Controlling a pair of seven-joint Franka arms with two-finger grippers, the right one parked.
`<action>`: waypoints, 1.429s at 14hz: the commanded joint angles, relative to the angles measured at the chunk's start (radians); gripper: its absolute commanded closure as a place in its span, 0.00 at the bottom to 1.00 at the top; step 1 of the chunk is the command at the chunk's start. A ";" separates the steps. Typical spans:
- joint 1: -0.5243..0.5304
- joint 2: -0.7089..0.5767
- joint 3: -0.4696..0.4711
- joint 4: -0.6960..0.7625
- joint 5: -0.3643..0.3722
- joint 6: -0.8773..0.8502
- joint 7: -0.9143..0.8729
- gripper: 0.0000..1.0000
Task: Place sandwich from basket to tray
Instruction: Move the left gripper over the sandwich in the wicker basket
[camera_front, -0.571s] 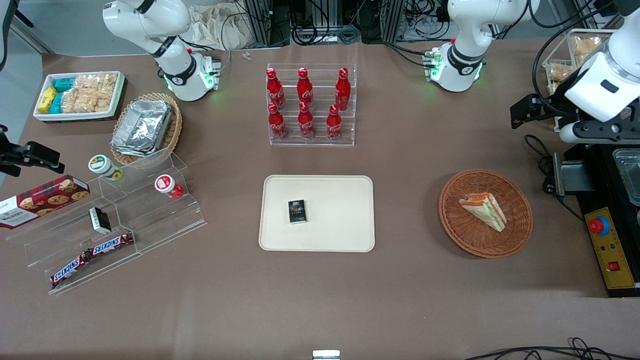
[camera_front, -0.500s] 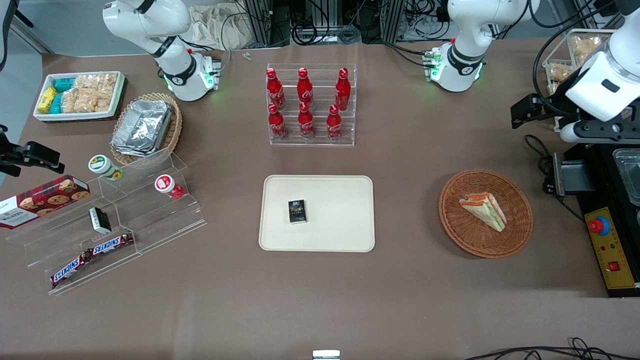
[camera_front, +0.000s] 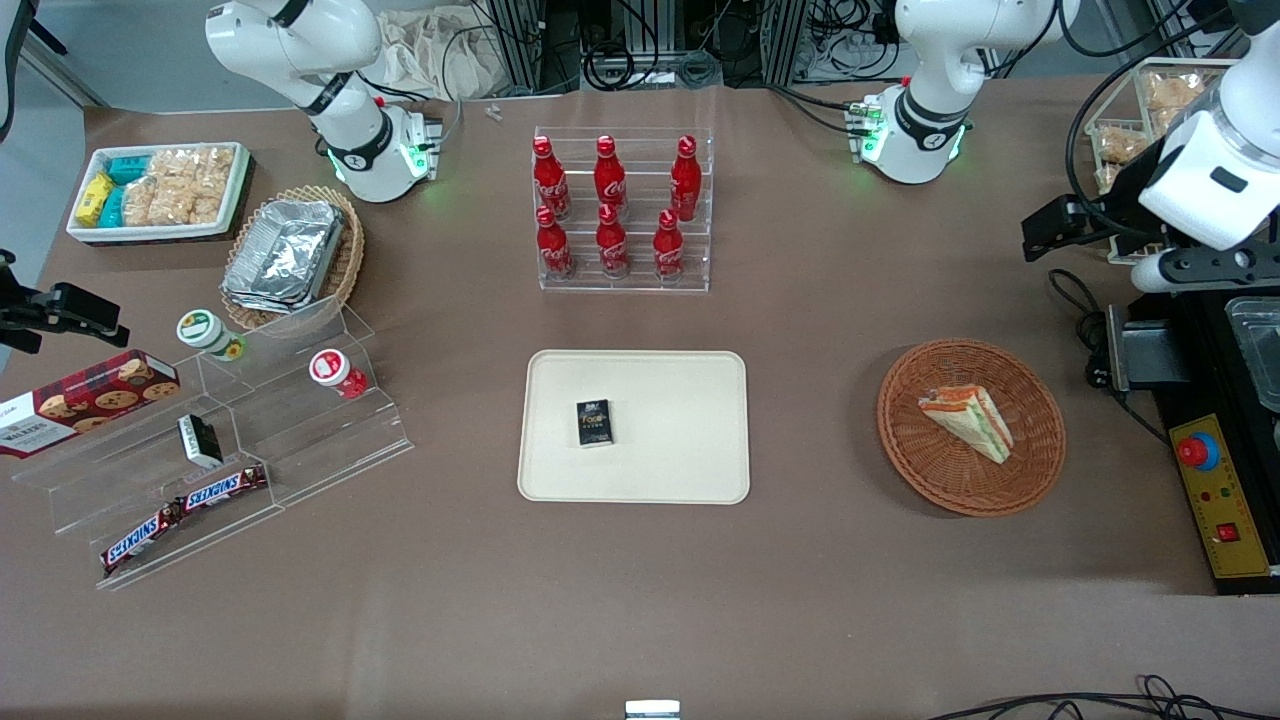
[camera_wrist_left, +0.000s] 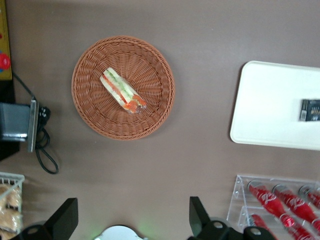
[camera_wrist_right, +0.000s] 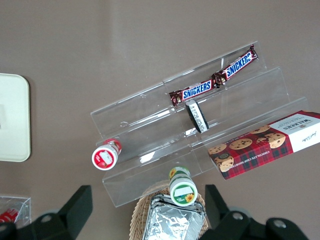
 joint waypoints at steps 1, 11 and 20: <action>-0.006 0.007 0.005 0.003 0.007 -0.012 -0.075 0.00; 0.058 0.010 0.014 -0.225 0.013 0.191 -0.247 0.00; 0.071 0.072 0.014 -0.532 0.031 0.625 -0.376 0.00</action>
